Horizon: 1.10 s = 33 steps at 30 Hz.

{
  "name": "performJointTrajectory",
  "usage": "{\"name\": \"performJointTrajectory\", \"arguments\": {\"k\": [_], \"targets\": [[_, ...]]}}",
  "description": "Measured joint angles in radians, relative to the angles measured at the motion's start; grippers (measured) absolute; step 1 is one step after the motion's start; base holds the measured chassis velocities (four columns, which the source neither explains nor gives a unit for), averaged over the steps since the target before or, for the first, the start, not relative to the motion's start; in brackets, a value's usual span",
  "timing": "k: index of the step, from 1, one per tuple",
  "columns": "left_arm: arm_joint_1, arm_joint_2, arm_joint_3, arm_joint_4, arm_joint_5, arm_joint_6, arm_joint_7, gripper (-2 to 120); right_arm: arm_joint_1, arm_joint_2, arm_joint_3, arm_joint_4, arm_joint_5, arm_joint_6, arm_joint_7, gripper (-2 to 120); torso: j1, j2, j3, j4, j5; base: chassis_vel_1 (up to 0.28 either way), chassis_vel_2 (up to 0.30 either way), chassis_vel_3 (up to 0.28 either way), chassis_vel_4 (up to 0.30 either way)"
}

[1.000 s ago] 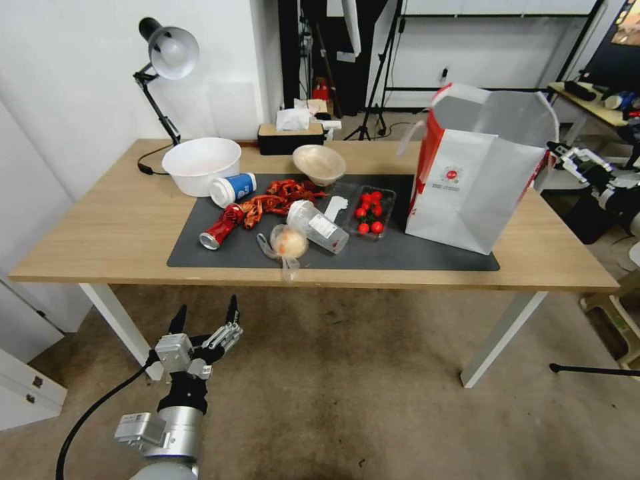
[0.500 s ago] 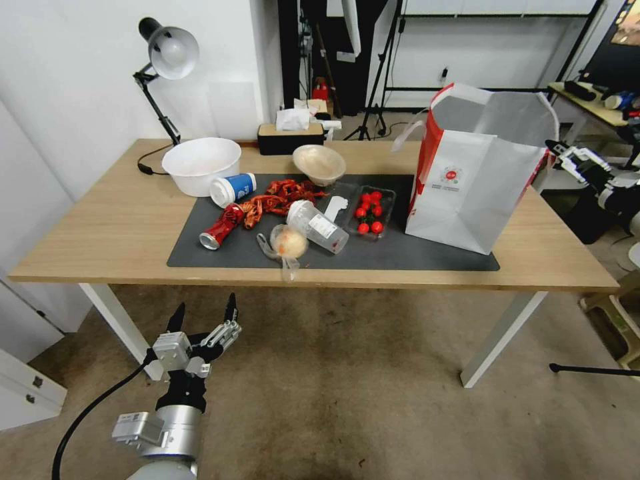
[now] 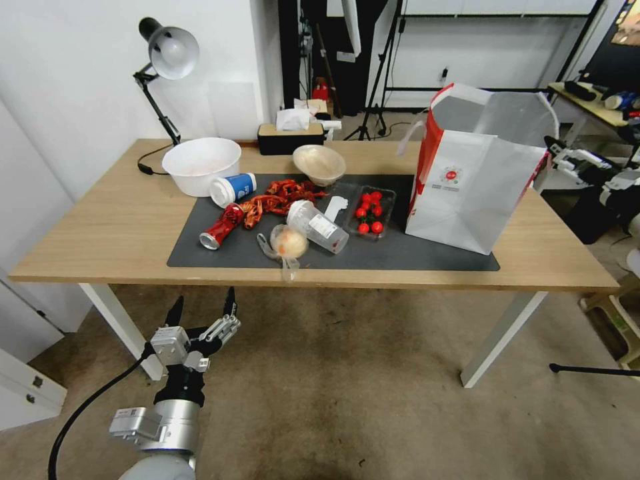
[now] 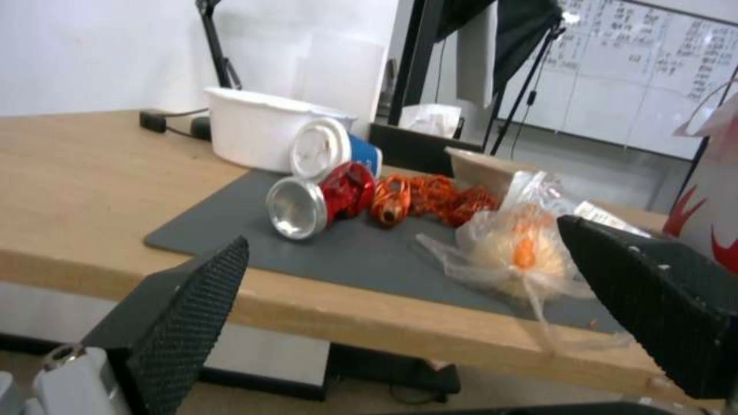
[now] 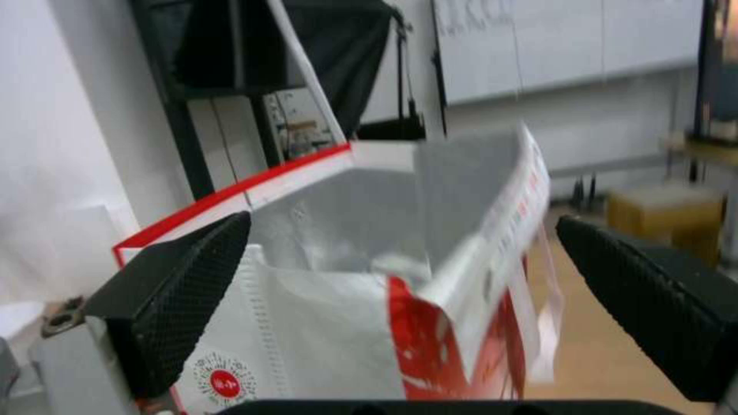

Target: Pick up the food delivery bag from the floor and place it on the table.

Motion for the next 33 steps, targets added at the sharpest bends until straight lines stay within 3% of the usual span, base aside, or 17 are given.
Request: {"name": "performJointTrajectory", "arguments": {"k": [9,18,33], "targets": [[-0.008,-0.002,-0.018,-0.015,0.029,-0.021,0.042,100,-0.072,0.003,0.038,0.067,-0.313,0.082,-0.041,100,0.000,0.000,0.000,0.0001,-0.0001,0.000,0.000,0.000,0.000],[-0.007,-0.007,-0.029,-0.015,0.029,-0.028,0.056,100,-0.152,0.048,0.066,0.141,-0.450,0.121,-0.066,100,0.000,0.000,0.000,0.0000,0.0000,0.000,0.000,0.000,0.000],[-0.002,-0.016,-0.053,-0.042,0.077,-0.029,0.071,100,-0.357,0.255,0.019,0.335,-0.771,0.221,-0.059,100,0.000,0.000,0.000,0.0000,-0.0001,0.000,0.000,0.000,0.000]]}}
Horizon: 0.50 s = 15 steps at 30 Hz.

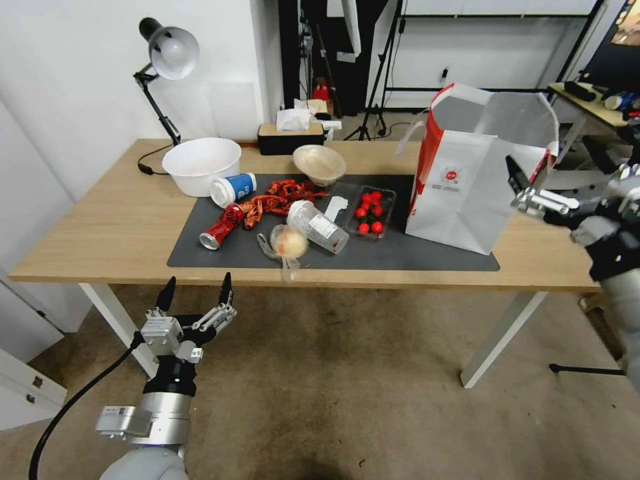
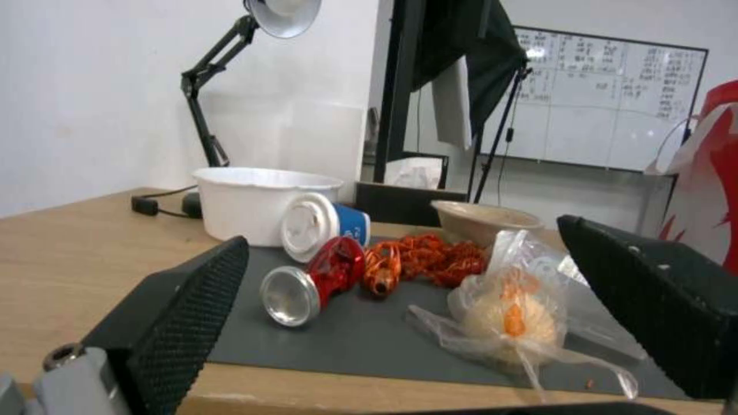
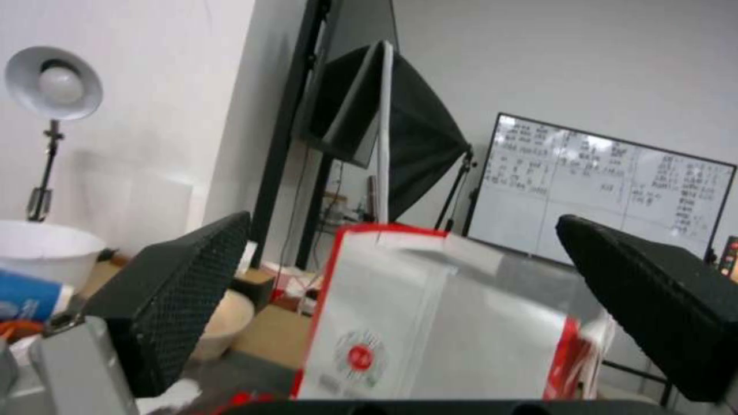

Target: Pick up the food delivery bag from the floor and place it on the table.

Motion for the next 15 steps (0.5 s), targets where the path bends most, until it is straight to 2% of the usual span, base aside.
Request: {"name": "performJointTrajectory", "arguments": {"k": [5,7,10,11,13,15], "targets": [[0.003,-0.003,0.003,-0.004,0.009,-0.002,0.006,100,-0.059,0.058,-0.014,0.031,-0.058,0.010,0.002,100,0.000,0.000,0.000,-0.0001,0.0000,0.000,0.000,0.000,0.000],[0.006,-0.007,0.010,-0.005,0.018,-0.004,0.012,100,-0.102,0.126,-0.034,0.056,-0.116,0.025,0.013,100,0.000,0.000,0.000,0.0000,-0.0001,0.000,0.000,0.000,0.000],[0.007,-0.009,0.013,-0.004,0.022,-0.005,0.016,100,-0.123,0.167,-0.049,0.067,-0.155,0.032,0.020,100,0.000,0.000,0.000,-0.0001,0.0000,0.000,0.000,0.000,0.000],[0.007,-0.012,0.017,0.001,0.024,-0.010,0.019,100,-0.140,0.212,-0.065,0.073,-0.188,0.038,0.024,100,0.000,0.000,0.000,-0.0002,0.0000,0.000,0.000,0.000,0.000],[0.009,-0.015,0.023,0.007,0.024,-0.015,0.031,100,-0.177,0.376,-0.157,0.072,-0.293,0.068,0.019,100,0.000,0.000,0.000,-0.0002,-0.0001,0.000,0.000,0.000,0.000],[0.009,-0.015,0.023,0.009,0.024,-0.015,0.034,100,-0.180,0.404,-0.179,0.069,-0.310,0.074,0.017,100,0.000,0.000,0.000,-0.0001,0.0000,0.000,0.000,0.000,0.000]]}}
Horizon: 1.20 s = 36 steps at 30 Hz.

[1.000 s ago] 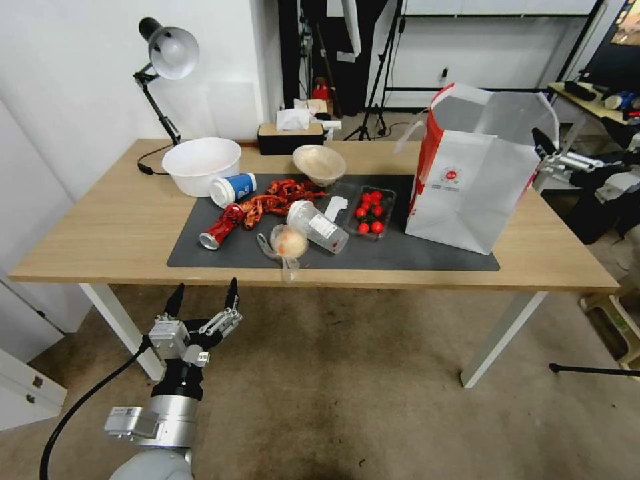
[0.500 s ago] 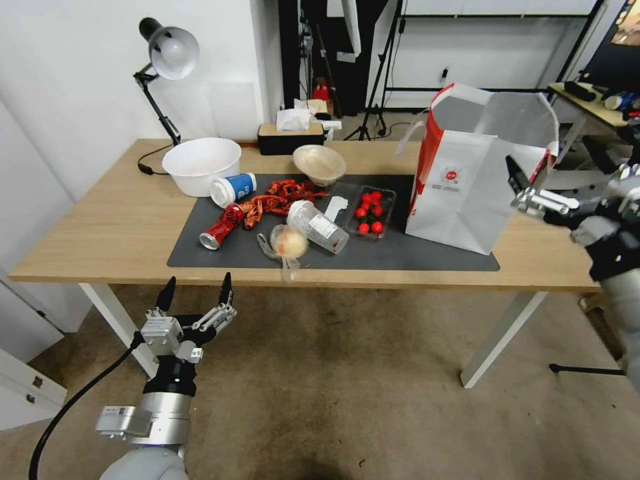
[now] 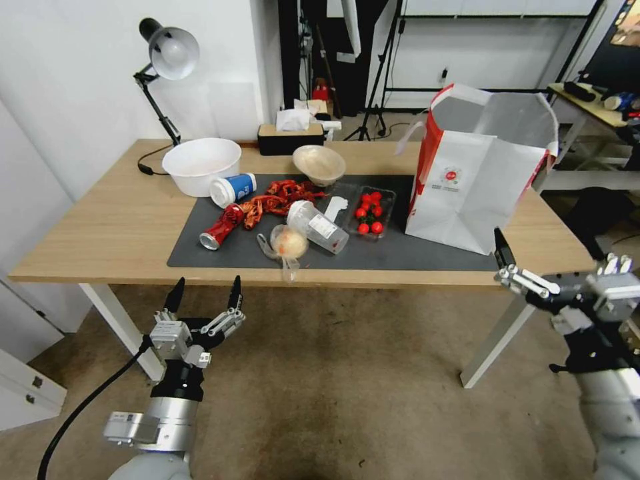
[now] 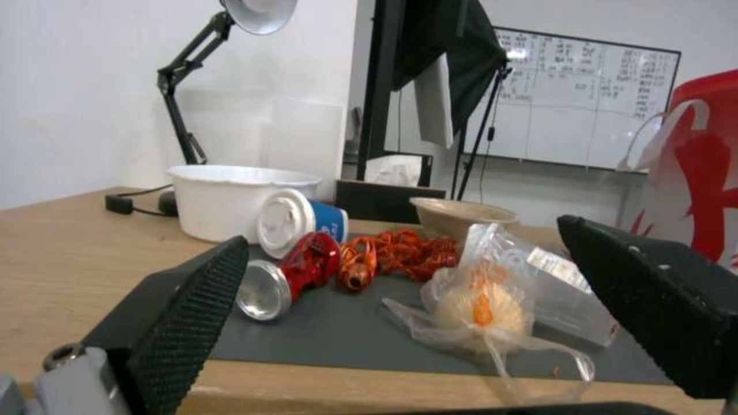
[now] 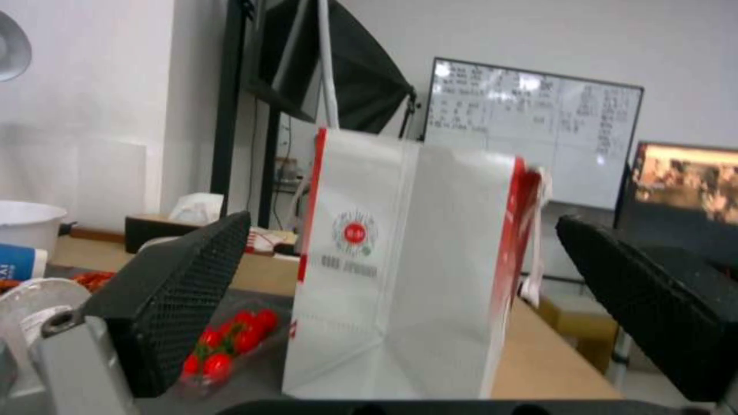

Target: Pick up the food delivery bag from the floor and place it on the table.

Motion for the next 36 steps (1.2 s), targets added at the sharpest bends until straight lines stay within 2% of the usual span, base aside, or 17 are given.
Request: {"name": "performJointTrajectory", "arguments": {"k": [2,3,6,10,28,36], "targets": [[0.000,0.002,0.000,0.001,0.000,0.000,0.003,100,-0.006,0.058,-0.048,-0.007,-0.046,0.013,-0.003,100,0.000,0.000,0.000,0.0001,0.0000,0.000,0.000,0.000,0.000],[0.000,0.002,0.000,0.001,0.000,0.000,0.003,100,-0.006,0.058,-0.048,-0.007,-0.046,0.013,-0.003,100,0.000,0.000,0.000,0.0001,0.0000,0.000,0.000,0.000,0.000],[-0.001,0.004,0.001,0.006,0.000,0.002,0.006,100,-0.010,0.126,-0.093,-0.014,-0.096,0.026,-0.003,100,0.000,0.000,0.000,0.0001,0.0000,0.000,0.000,0.000,0.000],[-0.001,0.005,0.002,0.010,0.001,0.004,0.008,100,-0.012,0.171,-0.116,-0.020,-0.114,0.032,-0.008,100,0.000,0.000,0.000,0.0000,0.0000,0.000,0.000,0.000,0.000],[-0.002,-0.008,0.019,0.038,0.016,0.022,0.009,100,-0.003,0.288,-0.243,-0.092,-0.229,0.076,-0.089,100,0.000,0.000,0.000,0.0001,0.0001,0.000,0.000,0.000,0.000],[-0.011,-0.012,0.018,0.053,0.022,0.019,0.006,100,0.008,0.298,-0.264,-0.127,-0.247,0.084,-0.108,100,0.000,0.000,0.000,0.0001,0.0002,0.000,0.000,0.000,0.000]]}}
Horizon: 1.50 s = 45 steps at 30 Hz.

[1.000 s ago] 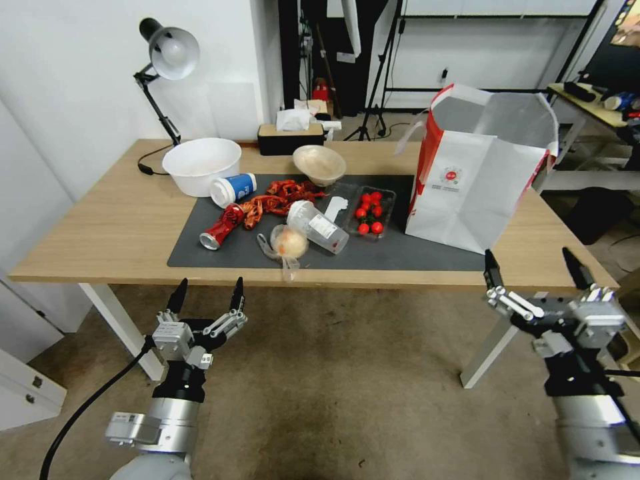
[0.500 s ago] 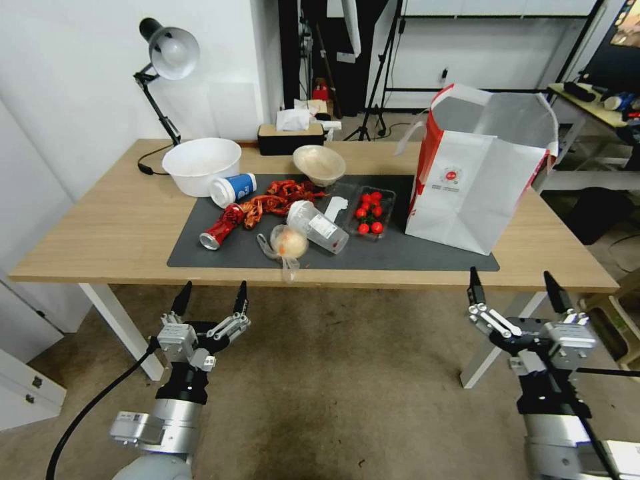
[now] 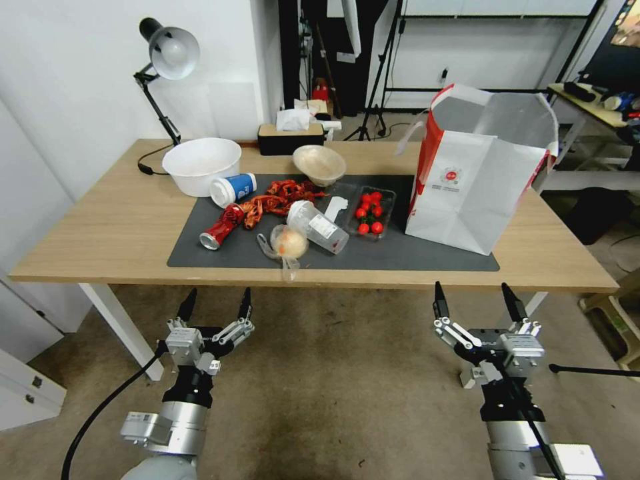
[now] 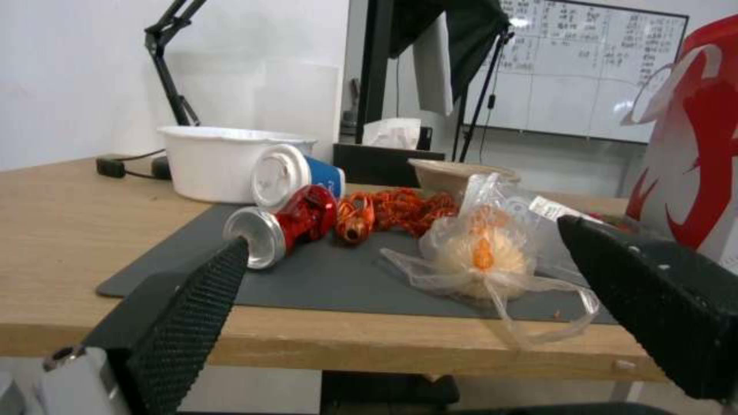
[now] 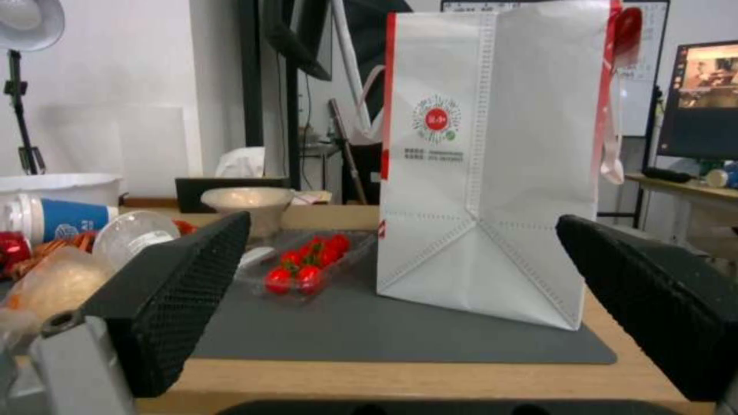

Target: Pick up the food delivery bag from the floor and place it on the table.

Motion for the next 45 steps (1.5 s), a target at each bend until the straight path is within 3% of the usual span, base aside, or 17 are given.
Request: {"name": "performJointTrajectory", "arguments": {"k": [45], "targets": [[-0.010,0.000,-0.007,0.013,-0.001,0.002,-0.008,100,0.007,-0.001,-0.002,-0.033,-0.024,0.011,-0.034,100,0.000,0.000,0.000,0.0000,0.0000,0.000,0.000,0.000,0.000]]}}
